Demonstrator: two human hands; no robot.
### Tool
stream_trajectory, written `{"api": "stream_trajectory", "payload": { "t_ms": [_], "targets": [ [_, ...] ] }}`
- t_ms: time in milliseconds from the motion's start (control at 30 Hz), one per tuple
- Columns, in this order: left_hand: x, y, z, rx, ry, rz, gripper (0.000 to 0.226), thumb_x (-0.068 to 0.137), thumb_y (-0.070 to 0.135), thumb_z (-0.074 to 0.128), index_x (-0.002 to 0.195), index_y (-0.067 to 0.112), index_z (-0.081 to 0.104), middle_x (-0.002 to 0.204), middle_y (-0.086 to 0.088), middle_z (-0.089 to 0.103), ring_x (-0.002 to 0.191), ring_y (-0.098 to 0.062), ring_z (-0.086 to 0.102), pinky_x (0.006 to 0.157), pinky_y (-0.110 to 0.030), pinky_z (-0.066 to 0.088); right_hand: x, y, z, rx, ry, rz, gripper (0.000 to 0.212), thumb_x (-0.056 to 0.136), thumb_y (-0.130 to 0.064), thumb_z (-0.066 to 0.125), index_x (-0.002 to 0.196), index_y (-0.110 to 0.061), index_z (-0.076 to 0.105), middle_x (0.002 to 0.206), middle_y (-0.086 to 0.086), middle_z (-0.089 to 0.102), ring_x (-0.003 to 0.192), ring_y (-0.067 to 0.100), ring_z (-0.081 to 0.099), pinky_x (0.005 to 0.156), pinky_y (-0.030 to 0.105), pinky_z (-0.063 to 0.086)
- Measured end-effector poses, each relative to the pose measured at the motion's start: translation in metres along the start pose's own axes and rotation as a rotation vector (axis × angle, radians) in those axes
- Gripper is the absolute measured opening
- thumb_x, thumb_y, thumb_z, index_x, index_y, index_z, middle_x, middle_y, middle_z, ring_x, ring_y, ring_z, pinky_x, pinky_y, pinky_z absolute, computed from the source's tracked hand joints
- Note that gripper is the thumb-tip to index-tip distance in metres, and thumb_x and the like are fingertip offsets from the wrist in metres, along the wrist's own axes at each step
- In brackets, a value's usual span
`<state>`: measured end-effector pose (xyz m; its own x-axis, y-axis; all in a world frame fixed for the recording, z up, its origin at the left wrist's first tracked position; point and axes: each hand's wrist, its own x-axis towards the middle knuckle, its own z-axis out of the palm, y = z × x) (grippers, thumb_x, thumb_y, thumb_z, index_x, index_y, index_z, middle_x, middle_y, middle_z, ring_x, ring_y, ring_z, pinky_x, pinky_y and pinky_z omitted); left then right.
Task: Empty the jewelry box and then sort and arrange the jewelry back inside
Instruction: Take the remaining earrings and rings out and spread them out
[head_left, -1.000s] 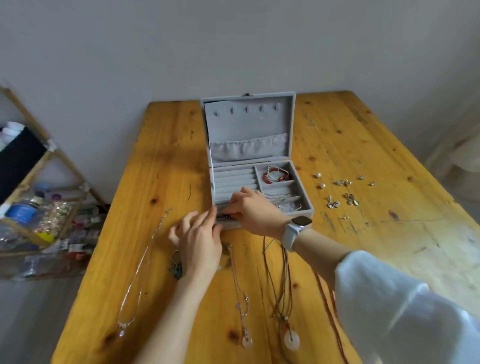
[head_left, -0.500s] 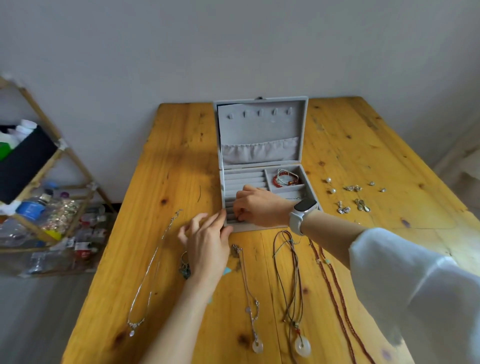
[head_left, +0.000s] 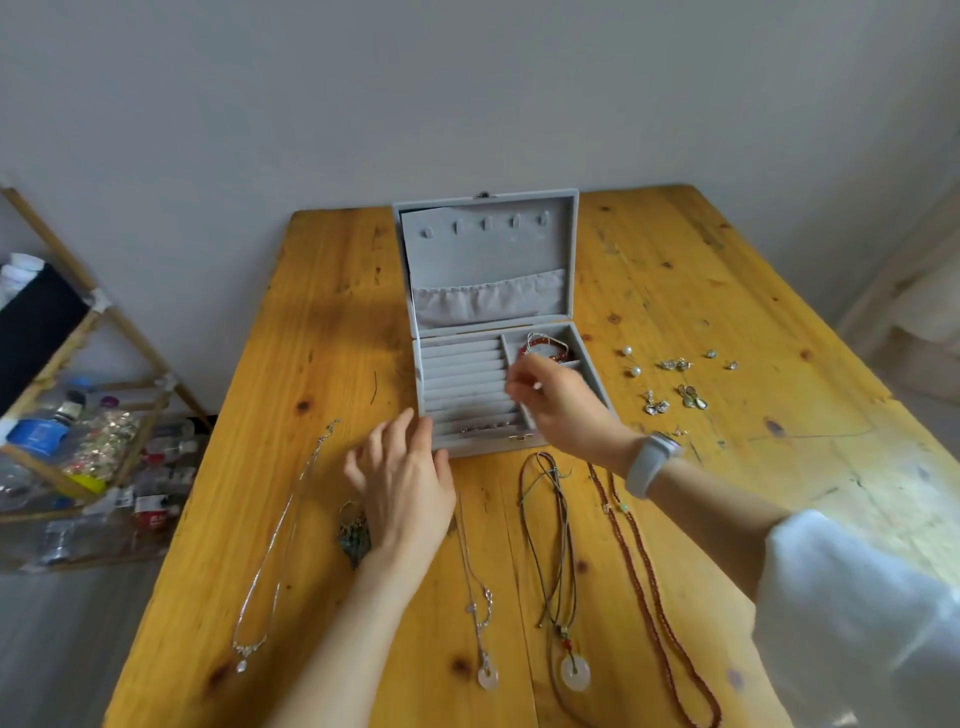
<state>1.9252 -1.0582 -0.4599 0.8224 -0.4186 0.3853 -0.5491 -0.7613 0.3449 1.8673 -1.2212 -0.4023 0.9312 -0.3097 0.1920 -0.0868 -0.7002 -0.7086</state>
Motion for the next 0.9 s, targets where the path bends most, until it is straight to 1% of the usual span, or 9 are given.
{"api": "stream_trajectory", "payload": {
  "t_ms": [67, 133, 200, 300, 367, 500, 633, 733, 900],
  "targets": [
    [-0.003, 0.01, 0.001, -0.004, 0.021, 0.06, 0.041, 0.071, 0.012, 0.074, 0.112, 0.01, 0.065, 0.119, -0.011, 0.061, 0.111, -0.031, 0.054, 0.093, -0.056, 0.033, -0.019, 0.016, -0.013, 0.04, 0.134, 0.091, 0.007, 0.092, -0.007, 0.048, 0.091, -0.007, 0.055, 0.084, -0.002, 0.054, 0.077, 0.013, 0.05, 0.066, 0.015, 0.039],
    [-0.009, 0.021, 0.004, -0.015, 0.039, 0.136, 0.044, 0.071, 0.013, 0.074, 0.114, 0.011, 0.063, 0.119, -0.01, 0.061, 0.112, -0.028, 0.055, 0.094, -0.051, 0.031, -0.04, 0.038, -0.024, 0.009, 0.232, 0.177, 0.007, 0.092, -0.007, 0.049, 0.093, -0.007, 0.056, 0.087, 0.001, 0.056, 0.08, 0.016, 0.052, 0.067, 0.02, 0.04],
    [-0.015, 0.029, 0.008, -0.027, 0.024, 0.172, 0.046, 0.073, 0.015, 0.072, 0.117, 0.012, 0.061, 0.122, -0.01, 0.06, 0.114, -0.026, 0.053, 0.096, -0.049, 0.029, -0.061, 0.061, -0.033, -0.048, 0.309, 0.258, 0.006, 0.091, -0.007, 0.051, 0.092, -0.01, 0.055, 0.089, 0.002, 0.056, 0.082, 0.019, 0.052, 0.07, 0.023, 0.037],
    [-0.024, 0.033, 0.013, -0.014, -0.005, 0.17, 0.047, 0.073, 0.016, 0.072, 0.118, 0.011, 0.06, 0.123, -0.01, 0.06, 0.115, -0.026, 0.054, 0.097, -0.05, 0.028, -0.089, 0.089, -0.044, -0.126, 0.354, 0.331, 0.009, 0.09, -0.005, 0.052, 0.09, -0.014, 0.053, 0.09, 0.003, 0.054, 0.085, 0.021, 0.05, 0.073, 0.025, 0.035],
    [-0.027, 0.032, 0.016, -0.003, -0.004, 0.172, 0.048, 0.073, 0.016, 0.072, 0.119, 0.011, 0.06, 0.124, -0.01, 0.06, 0.116, -0.026, 0.054, 0.097, -0.048, 0.023, -0.101, 0.102, -0.049, -0.19, 0.355, 0.351, 0.007, 0.09, -0.003, 0.052, 0.09, -0.009, 0.056, 0.092, 0.007, 0.056, 0.086, 0.02, 0.046, 0.075, 0.026, 0.033],
    [-0.027, 0.031, 0.016, -0.004, 0.013, 0.163, 0.045, 0.075, 0.013, 0.071, 0.118, 0.012, 0.061, 0.124, -0.009, 0.06, 0.117, -0.025, 0.054, 0.099, -0.047, 0.021, -0.111, 0.114, -0.048, -0.3, 0.379, 0.32, 0.006, 0.087, -0.002, 0.056, 0.09, -0.001, 0.061, 0.092, 0.015, 0.061, 0.086, 0.027, 0.049, 0.076, 0.027, 0.032],
    [-0.025, 0.035, 0.014, -0.019, 0.002, 0.131, 0.041, 0.076, 0.012, 0.069, 0.117, 0.013, 0.062, 0.122, -0.008, 0.062, 0.116, -0.024, 0.055, 0.1, -0.054, 0.027, -0.106, 0.115, -0.044, -0.312, 0.383, 0.264, 0.007, 0.086, -0.003, 0.058, 0.091, -0.002, 0.062, 0.093, 0.013, 0.061, 0.085, 0.022, 0.046, 0.074, 0.027, 0.034],
    [-0.025, 0.035, 0.014, -0.027, 0.004, 0.133, 0.039, 0.076, 0.011, 0.068, 0.115, 0.013, 0.063, 0.12, -0.007, 0.063, 0.114, -0.024, 0.056, 0.099, -0.055, 0.028, -0.104, 0.116, -0.044, -0.312, 0.391, 0.226, 0.008, 0.085, -0.003, 0.06, 0.091, -0.003, 0.064, 0.093, 0.012, 0.062, 0.084, 0.019, 0.046, 0.073, 0.027, 0.036],
    [-0.027, 0.033, 0.015, -0.024, 0.011, 0.143, 0.042, 0.075, 0.009, 0.069, 0.116, 0.012, 0.062, 0.121, -0.008, 0.062, 0.115, -0.025, 0.055, 0.1, -0.055, 0.027, -0.11, 0.111, -0.045, -0.339, 0.346, 0.127, 0.01, 0.083, -0.004, 0.061, 0.091, -0.004, 0.068, 0.092, 0.012, 0.064, 0.086, 0.026, 0.053, 0.073, 0.029, 0.042]
  ]
}}
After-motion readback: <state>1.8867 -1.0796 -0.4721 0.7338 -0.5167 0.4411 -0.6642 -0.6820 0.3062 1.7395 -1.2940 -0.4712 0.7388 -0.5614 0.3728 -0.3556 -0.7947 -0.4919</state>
